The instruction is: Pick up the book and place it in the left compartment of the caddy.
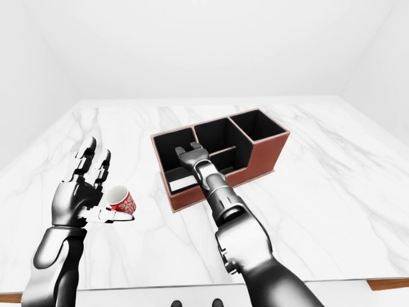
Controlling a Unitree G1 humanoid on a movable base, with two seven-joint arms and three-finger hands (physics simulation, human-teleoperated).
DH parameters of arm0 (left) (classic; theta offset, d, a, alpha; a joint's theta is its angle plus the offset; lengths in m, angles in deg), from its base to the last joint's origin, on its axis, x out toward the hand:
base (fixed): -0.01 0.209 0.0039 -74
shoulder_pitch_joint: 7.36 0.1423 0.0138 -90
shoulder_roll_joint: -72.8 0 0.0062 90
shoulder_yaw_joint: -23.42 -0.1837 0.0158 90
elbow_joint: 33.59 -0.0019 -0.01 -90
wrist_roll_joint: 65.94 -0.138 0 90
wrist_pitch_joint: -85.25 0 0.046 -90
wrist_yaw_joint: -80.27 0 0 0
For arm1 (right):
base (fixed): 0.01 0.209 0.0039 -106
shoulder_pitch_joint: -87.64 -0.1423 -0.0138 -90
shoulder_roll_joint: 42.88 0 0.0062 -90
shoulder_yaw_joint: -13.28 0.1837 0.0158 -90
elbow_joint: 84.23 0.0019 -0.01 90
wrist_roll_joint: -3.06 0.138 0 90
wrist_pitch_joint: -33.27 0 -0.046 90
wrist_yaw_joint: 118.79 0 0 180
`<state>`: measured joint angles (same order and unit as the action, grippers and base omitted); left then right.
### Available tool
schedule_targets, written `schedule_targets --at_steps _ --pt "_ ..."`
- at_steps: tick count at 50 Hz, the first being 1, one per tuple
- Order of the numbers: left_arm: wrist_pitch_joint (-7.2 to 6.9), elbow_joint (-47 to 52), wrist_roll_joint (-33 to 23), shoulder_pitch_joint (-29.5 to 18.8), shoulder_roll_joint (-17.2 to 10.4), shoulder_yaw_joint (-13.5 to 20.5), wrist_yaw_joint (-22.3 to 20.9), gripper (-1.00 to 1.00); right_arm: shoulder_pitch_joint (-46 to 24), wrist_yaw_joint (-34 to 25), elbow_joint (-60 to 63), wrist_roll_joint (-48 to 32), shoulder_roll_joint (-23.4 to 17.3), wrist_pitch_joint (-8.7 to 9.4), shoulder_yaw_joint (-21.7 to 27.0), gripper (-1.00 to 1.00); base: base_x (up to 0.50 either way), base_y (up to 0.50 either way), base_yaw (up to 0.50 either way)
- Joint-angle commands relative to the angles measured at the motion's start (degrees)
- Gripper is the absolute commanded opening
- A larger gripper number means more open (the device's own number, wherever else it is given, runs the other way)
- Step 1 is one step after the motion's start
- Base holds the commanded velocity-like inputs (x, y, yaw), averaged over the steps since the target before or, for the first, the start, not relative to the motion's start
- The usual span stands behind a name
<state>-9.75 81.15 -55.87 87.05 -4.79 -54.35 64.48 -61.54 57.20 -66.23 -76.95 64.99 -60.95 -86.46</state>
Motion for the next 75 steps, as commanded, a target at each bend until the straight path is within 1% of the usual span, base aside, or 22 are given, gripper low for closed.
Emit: schedule_targets --at_steps 1,4,10,13,16,24,26,31,35,39,42,43,47,48,51,54,59,64,68,70,72,75 --pt "0.0 0.0 0.12 -0.07 -0.02 0.12 -0.01 1.0 0.41 -0.11 0.26 -0.36 0.05 -0.02 -0.42 1.0 0.0 0.0 0.0" --pt "0.0 -0.09 0.22 -0.19 -0.09 0.26 -0.01 1.0 0.2 -0.98 1.26 0.06 -0.05 -0.13 -0.16 1.0 0.0 0.0 0.0" --pt "0.0 -0.31 0.4 -0.53 -0.28 0.48 -0.02 1.0 0.45 -3.27 5.38 0.77 -0.62 0.33 0.17 1.0 0.0 0.0 0.0" --pt "0.0 -0.43 0.51 -0.68 -0.35 0.65 0.06 1.0 1.74 -6.39 11.36 1.13 -1.46 0.38 0.44 1.0 0.0 0.0 0.0" --pt "0.0 -0.61 0.32 -0.76 -0.4 0.62 0.16 1.0 3.52 -10.19 18.33 1.36 -2.31 0.9 1.02 1.0 0.0 0.0 0.0" --pt "0.0 0.11 0.16 -0.25 -0.23 0.39 0.1 1.0 10.25 -19.83 39.58 1.88 -3.76 3.78 3.16 1.0 0.0 0.0 0.0" --pt "0.0 0.55 0.02 0.06 -0.13 0.25 0.02 1.0 12.62 -24.71 48.93 2.31 -4.35 5.13 3.97 1.0 0.0 0.0 0.0" --pt "0.0 1.47 -0.37 0.86 0.25 -0.11 -0.2 1.0 16.12 -32.02 63.14 3.29 -4.89 7.18 5.22 1.0 0.0 0.0 0.0" --pt "0.0 1.63 -0.73 1.08 0.32 -0.25 -0.42 1.0 18.89 -34.39 72.2 4.98 -4.31 9.22 6.6 1.0 0.0 0.0 0.0" --pt "0.0 2.12 -0.44 0.94 0.26 0.24 -0.48 1.0 20.68 -33.33 75.63 7.46 -4.65 9.22 7.2 1.0 0.0 0.0 0.0" --pt "0.0 2.1 -0.96 1.46 0.6 -0.38 -0.61 1.0 22.4 -31.53 78.33 10.55 -5.15 9.22 8.05 1.0 0.0 0.0 0.0" --pt "0.0 2.07 -1.37 1.83 0.9 -0.93 -0.52 1.0 22.92 -30.31 80.12 13.51 -4.84 9.22 9.31 1.0 0.0 0.0 0.0" --pt "0.0 3.1 -1.79 2.57 1.25 -1.59 -0.25 1.0 23.92 -28.39 85.01 19.81 -5.77 9.22 9.99 1.0 0.0 0.0 0.0" --pt "0.0 4.6 -1.71 3.22 1.36 -1.72 -0.31 1.0 25.94 -27.69 89.55 23.31 -5.28 9.22 11.53 1.0 0.0 0.0 0.0" --pt "0.0 5.7 -1.65 3.6 1.53 -1.51 -0.38 1.0 29.34 -25.89 95.63 29.44 -6.37 9.22 12.17 1.0 0.0 0.0 0.0" --pt "0.0 6.63 -2.15 3.73 1.66 -1.42 -0.06 1.0 34.5 -23.28 103.13 35.67 -6.88 9.22 13.27 1.0 0.0 0.0 0.0" --pt "0.0 9.09 -3.42 5.13 2.29 -2.21 0.22 1.0 39.31 -19.92 110.85 42.57 -7.41 9.22 14.3 1.0 0.0 0.0 0.0" --pt "0.0 9.51 -4.74 5.64 2.59 -3.01 0.57 1.0 42.12 -17.14 114.81 48.53 -8.21 9.22 15.92 1.0 0.0 0.0 0.0" --pt "0.0 11.59 -3.78 5.41 2.6 -1.78 1.01 1.0 45.83 -16.23 119.24 53.0 -9.08 9.22 18.02 1.0 0.0 0.0 0.0" --pt "0.0 12.82 -2.93 5.49 2.75 -1.19 1.04 1.0 46.55 -15.85 119.64 53.9 -9.42 9.22 18.34 1.0 0.0 0.0 0.0" --pt "0.0 16.42 -1.73 5.64 2.63 -0.02 0.96 1.0 48.71 -14.13 119.91 56.33 -9.35 9.22 20.49 1.0 0.0 0.0 0.0" --pt "0.0 17.84 -1.51 4.37 2.34 0.75 1.0 1.0 50.09 -13.01 120.05 59.45 -9.41 9.22 21.81 1.0 0.0 0.0 0.0"
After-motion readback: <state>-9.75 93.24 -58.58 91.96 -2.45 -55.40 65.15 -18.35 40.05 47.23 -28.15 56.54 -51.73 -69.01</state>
